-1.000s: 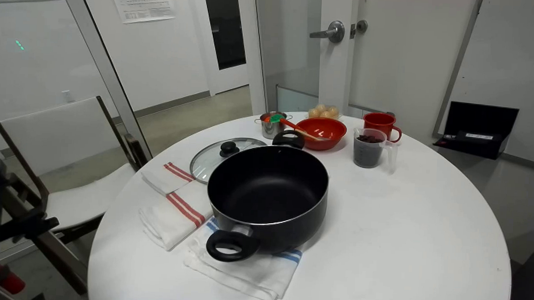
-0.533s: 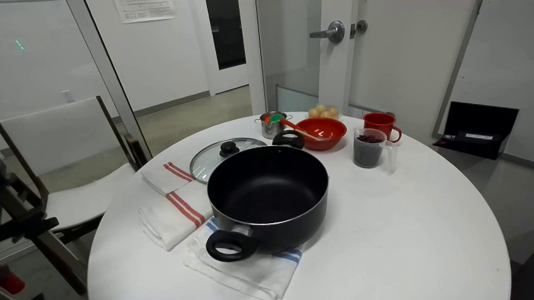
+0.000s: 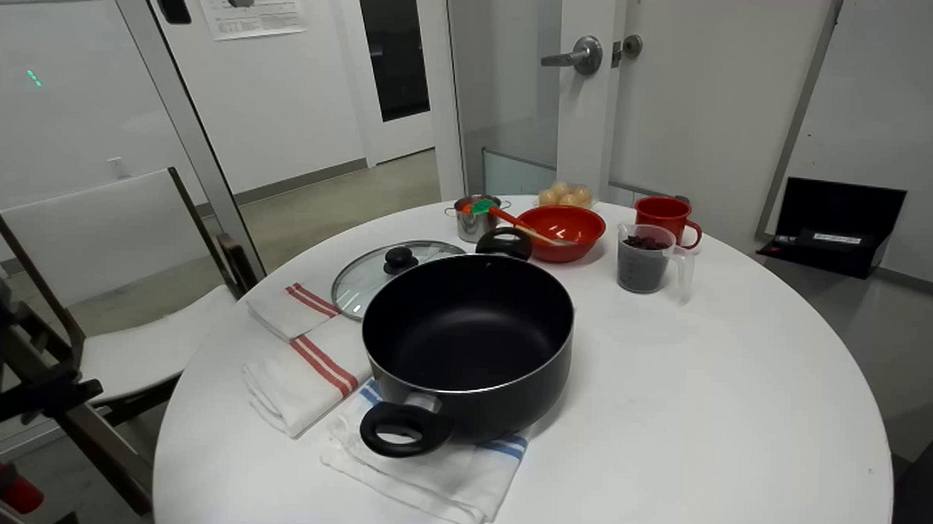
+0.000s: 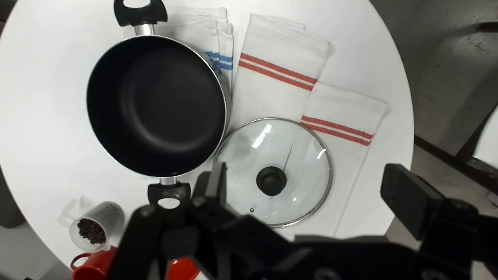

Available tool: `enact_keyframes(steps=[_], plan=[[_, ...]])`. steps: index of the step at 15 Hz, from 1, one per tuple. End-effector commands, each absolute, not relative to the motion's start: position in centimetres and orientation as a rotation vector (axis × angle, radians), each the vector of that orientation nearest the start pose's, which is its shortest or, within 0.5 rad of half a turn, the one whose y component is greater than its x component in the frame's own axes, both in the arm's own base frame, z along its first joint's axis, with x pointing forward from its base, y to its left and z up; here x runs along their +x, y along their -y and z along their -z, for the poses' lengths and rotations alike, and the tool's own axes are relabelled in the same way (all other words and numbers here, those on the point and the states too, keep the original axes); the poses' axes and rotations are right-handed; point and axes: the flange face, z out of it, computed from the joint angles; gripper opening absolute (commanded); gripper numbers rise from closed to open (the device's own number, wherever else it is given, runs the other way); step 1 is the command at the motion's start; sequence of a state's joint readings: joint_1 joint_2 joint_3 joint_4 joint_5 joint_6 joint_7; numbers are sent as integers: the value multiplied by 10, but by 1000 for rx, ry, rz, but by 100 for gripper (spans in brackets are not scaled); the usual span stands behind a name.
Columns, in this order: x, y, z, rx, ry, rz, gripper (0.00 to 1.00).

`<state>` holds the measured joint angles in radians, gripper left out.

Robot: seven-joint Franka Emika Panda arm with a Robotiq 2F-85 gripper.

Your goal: Put the glass lid on the black pot.

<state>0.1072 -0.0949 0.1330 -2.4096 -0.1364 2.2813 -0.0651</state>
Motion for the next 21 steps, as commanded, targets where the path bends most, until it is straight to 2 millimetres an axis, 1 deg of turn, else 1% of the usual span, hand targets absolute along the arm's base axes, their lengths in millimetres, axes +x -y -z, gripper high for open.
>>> enact_keyframes(steps=[1, 6, 9, 14, 21], plan=[[505, -124, -310, -3140, 725, -113, 100], [540, -139, -261, -3090, 814, -188, 100], [555, -147, -233, -3069, 843, -218, 100], [571, -162, -185, -3053, 871, -233, 100], [584, -176, -124, -3038, 936, -294, 100]])
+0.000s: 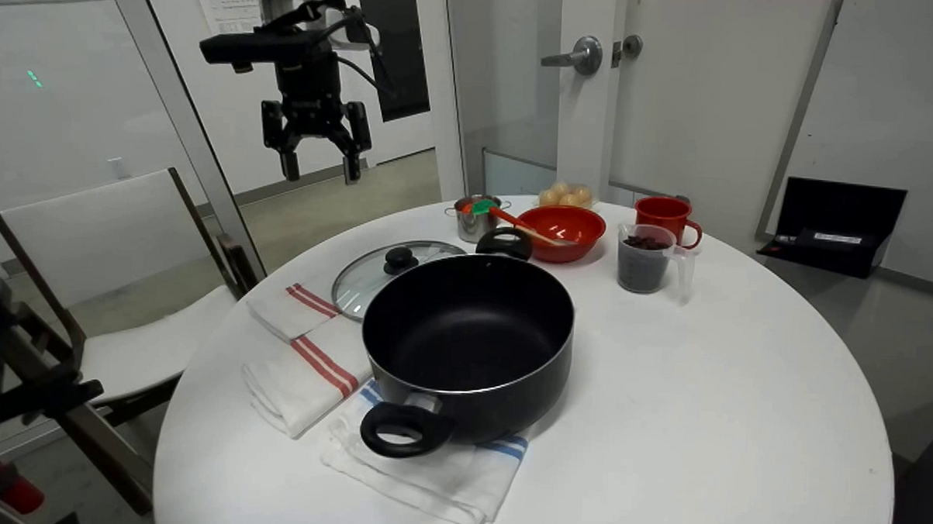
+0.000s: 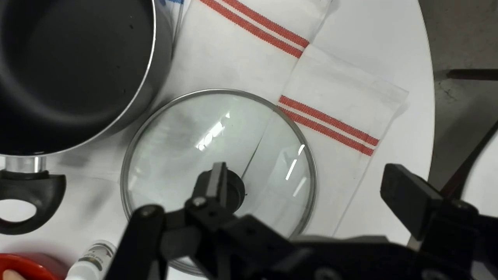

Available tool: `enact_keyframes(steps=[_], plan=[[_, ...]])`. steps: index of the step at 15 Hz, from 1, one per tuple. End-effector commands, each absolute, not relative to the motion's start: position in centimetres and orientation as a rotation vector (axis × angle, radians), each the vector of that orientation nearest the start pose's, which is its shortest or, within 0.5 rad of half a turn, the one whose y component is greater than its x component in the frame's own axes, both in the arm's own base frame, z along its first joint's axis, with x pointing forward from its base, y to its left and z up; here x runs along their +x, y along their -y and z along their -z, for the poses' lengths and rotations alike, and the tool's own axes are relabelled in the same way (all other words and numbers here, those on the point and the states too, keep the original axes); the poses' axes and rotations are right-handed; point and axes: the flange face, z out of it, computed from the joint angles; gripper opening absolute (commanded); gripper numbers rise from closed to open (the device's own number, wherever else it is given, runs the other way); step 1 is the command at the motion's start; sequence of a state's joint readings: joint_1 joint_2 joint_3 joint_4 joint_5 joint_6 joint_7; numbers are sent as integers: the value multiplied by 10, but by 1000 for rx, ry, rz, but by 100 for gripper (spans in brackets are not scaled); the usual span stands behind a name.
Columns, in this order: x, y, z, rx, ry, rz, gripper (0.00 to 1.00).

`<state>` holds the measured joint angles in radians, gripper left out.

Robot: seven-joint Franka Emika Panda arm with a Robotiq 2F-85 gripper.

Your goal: Put the glass lid on the black pot.

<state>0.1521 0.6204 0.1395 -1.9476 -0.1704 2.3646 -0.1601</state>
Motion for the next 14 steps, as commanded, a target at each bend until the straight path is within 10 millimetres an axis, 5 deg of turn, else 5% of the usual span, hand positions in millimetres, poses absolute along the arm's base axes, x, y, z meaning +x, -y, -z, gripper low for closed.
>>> enact_keyframes(steps=[1, 14], plan=[[586, -178, -115, -3032, 947, -306, 100], [624, -171, -40, -3060, 935, -291, 100]])
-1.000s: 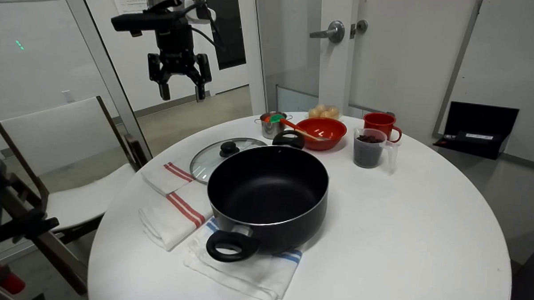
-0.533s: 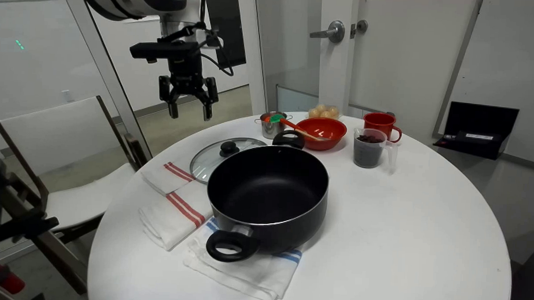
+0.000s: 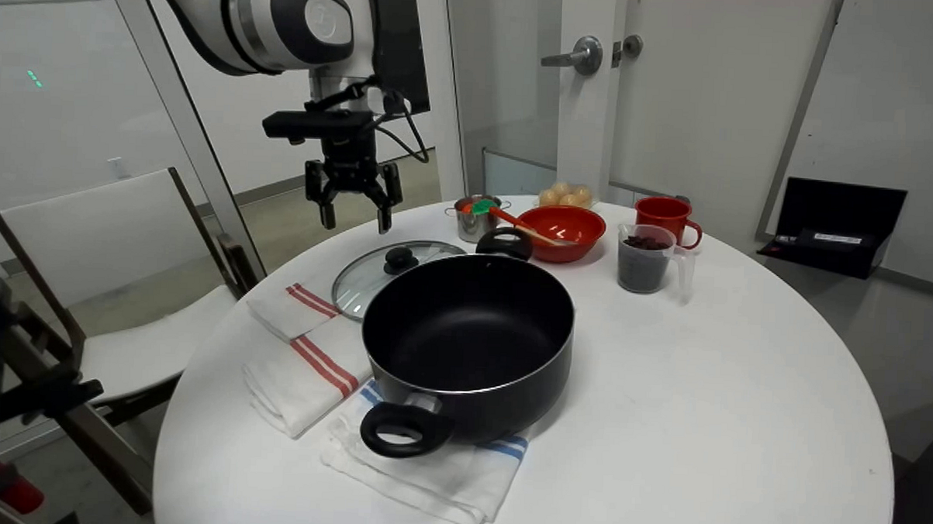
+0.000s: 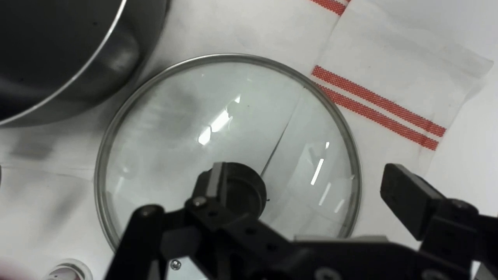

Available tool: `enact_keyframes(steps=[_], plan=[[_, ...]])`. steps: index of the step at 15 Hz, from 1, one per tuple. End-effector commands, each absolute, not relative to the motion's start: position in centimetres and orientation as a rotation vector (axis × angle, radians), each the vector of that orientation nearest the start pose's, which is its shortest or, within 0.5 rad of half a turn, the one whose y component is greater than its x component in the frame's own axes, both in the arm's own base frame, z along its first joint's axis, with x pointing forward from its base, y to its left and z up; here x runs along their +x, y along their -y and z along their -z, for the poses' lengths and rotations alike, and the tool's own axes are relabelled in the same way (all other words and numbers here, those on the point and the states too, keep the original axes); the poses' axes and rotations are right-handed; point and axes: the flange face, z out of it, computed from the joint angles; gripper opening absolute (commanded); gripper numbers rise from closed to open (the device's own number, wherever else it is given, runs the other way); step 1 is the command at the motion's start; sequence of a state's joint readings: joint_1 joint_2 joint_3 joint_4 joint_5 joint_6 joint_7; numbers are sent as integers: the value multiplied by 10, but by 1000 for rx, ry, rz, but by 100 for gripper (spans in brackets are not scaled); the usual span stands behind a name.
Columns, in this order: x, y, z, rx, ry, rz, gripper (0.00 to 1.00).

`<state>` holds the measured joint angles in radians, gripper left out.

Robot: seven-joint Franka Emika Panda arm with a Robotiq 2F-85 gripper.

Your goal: Put the glass lid on the black pot.

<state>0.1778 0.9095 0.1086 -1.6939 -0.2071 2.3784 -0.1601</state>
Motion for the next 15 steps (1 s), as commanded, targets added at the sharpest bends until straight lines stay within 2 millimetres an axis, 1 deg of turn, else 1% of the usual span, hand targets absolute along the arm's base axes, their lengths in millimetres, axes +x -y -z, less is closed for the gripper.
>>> enact_keyframes(steps=[1, 4, 6, 10, 15], plan=[[628, -168, -36, -3064, 925, -284, 100], [639, -163, -27, -3072, 903, -265, 100], [642, -165, -21, -3068, 902, -262, 100], [645, -168, -7, -3053, 896, -272, 100], [648, -164, 8, -3053, 891, -283, 100]])
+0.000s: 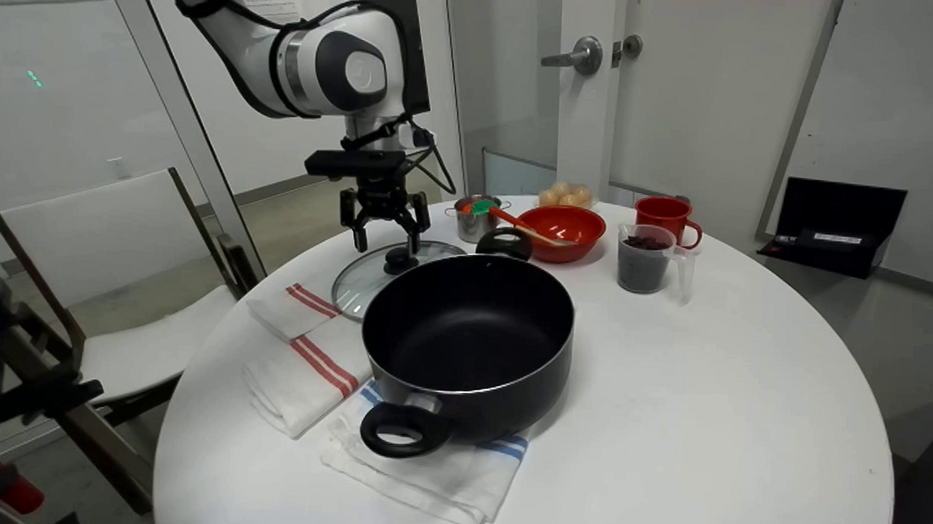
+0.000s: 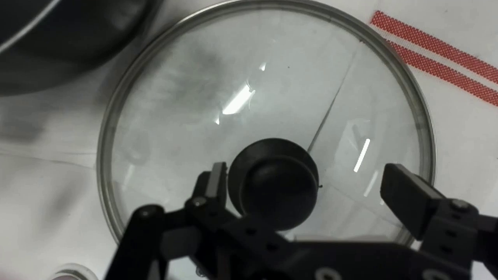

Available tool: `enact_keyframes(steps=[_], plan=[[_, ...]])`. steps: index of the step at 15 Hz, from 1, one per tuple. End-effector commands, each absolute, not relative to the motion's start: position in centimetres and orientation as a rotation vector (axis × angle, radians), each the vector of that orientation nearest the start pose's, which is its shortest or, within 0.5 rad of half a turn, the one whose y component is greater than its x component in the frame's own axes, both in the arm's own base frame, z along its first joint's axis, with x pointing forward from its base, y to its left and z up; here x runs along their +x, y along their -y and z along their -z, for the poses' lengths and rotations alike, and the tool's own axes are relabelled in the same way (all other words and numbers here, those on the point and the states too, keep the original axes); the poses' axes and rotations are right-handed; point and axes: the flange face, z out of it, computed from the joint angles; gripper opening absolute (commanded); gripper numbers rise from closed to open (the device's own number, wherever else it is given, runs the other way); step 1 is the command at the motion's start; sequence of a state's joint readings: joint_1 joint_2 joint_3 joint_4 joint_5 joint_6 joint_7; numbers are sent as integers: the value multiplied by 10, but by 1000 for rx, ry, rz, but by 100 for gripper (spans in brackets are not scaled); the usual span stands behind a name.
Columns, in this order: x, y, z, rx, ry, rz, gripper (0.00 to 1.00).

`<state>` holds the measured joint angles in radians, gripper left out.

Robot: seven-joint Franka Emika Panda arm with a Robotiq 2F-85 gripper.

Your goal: Put the glass lid on the black pot.

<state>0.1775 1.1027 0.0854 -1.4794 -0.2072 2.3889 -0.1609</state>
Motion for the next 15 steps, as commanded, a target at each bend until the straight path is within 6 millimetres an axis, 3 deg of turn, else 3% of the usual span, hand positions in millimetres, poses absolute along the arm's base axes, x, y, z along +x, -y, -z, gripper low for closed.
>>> enact_keyframes(steps=[1, 5, 6, 7, 9, 13, 15], plan=[[649, -163, 10, -3054, 890, -283, 100], [653, -163, 14, -3054, 887, -275, 100], [654, -163, 15, -3054, 889, -270, 75], [654, -163, 15, -3051, 890, -267, 74], [655, -163, 15, -3050, 899, -264, 60], [658, -162, 10, -3053, 908, -251, 28], [657, -164, 8, -3049, 915, -248, 25]])
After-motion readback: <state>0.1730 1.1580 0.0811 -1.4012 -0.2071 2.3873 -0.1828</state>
